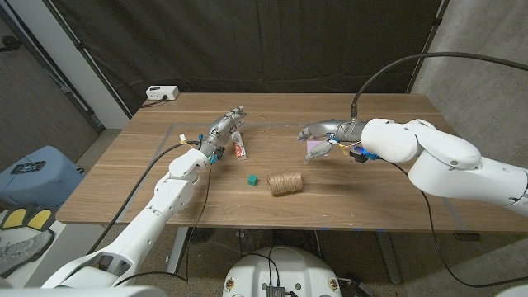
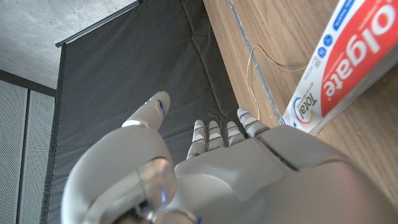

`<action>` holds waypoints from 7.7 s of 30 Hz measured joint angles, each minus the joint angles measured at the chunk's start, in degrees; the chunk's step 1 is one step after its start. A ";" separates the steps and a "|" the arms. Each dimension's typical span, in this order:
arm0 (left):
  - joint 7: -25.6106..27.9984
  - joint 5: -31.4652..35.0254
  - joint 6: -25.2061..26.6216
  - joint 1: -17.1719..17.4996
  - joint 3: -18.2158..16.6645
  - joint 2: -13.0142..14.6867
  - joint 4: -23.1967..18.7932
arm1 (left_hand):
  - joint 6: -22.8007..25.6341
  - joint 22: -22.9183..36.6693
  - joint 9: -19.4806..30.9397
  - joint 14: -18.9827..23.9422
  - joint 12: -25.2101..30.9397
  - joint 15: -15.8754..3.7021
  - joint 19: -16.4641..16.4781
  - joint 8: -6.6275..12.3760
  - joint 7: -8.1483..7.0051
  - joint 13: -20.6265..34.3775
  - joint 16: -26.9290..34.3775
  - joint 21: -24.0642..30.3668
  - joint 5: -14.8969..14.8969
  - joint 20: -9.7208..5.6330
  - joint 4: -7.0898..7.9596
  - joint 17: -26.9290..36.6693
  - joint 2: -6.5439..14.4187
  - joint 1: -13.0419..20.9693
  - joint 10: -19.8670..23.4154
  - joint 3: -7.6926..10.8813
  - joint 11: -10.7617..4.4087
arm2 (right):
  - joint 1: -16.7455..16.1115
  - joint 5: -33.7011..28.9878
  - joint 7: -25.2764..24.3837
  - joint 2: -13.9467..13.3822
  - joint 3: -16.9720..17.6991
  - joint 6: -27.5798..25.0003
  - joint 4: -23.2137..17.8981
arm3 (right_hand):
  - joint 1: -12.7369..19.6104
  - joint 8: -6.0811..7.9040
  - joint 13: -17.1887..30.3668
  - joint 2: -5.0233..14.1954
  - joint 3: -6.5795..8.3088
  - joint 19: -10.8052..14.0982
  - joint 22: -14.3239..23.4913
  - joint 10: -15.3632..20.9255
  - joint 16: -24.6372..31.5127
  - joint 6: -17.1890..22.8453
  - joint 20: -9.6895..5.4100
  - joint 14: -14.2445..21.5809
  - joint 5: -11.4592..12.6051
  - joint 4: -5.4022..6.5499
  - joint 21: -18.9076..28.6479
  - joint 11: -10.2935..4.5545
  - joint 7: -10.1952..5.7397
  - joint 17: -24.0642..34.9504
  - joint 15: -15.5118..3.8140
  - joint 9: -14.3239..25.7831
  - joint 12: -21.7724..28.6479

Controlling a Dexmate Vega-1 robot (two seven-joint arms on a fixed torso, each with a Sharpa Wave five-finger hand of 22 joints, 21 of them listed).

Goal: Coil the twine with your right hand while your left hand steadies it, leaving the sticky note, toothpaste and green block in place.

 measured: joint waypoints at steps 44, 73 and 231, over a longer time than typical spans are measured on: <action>-1.26 -0.69 -1.29 0.22 -1.12 0.36 -0.15 | 0.00 0.00 -0.01 0.00 0.00 0.00 0.00 0.00 0.00 0.00 0.00 0.03 0.66 0.00 0.22 0.00 -0.14 1.04 0.00 -0.70 0.00 | 5.22 -11.17 5.07 9.90 -12.52 -10.41 1.02 | 0.66 0.89 1.54 -0.67 1.48 1.43 -0.01 2.80 0.87 3.16 1.40 3.11 0.02 0.53 0.00 0.50 0.67 0.71 1.23 0.27 1.27; -0.92 -0.86 -1.72 2.21 -2.35 0.65 -2.52 | 0.00 0.00 -0.01 0.00 0.00 0.00 0.00 0.00 0.00 0.00 0.00 0.03 0.66 0.00 0.21 0.00 -0.45 1.80 0.00 -1.17 0.00 | 6.26 -24.93 9.19 13.27 -20.92 -13.00 2.53 | 1.35 0.88 2.37 -1.05 2.59 2.15 -0.02 4.93 0.87 5.16 0.26 4.33 0.03 0.53 0.00 -2.28 -1.41 0.96 -1.28 0.10 1.91; 0.16 -0.68 0.16 3.88 -2.51 -0.81 -4.93 | 0.83 0.00 -0.01 0.31 0.00 0.30 0.21 0.00 0.20 0.00 0.00 0.03 2.32 0.21 0.37 0.00 0.01 4.35 0.53 -3.55 0.52 | -8.65 -26.61 -10.24 12.76 -12.91 3.30 13.02 | 3.67 4.36 5.34 -4.01 8.53 7.49 -0.02 20.44 2.61 23.56 -5.67 19.16 -1.14 -0.49 0.43 -11.22 -10.90 2.11 -7.04 -0.05 10.17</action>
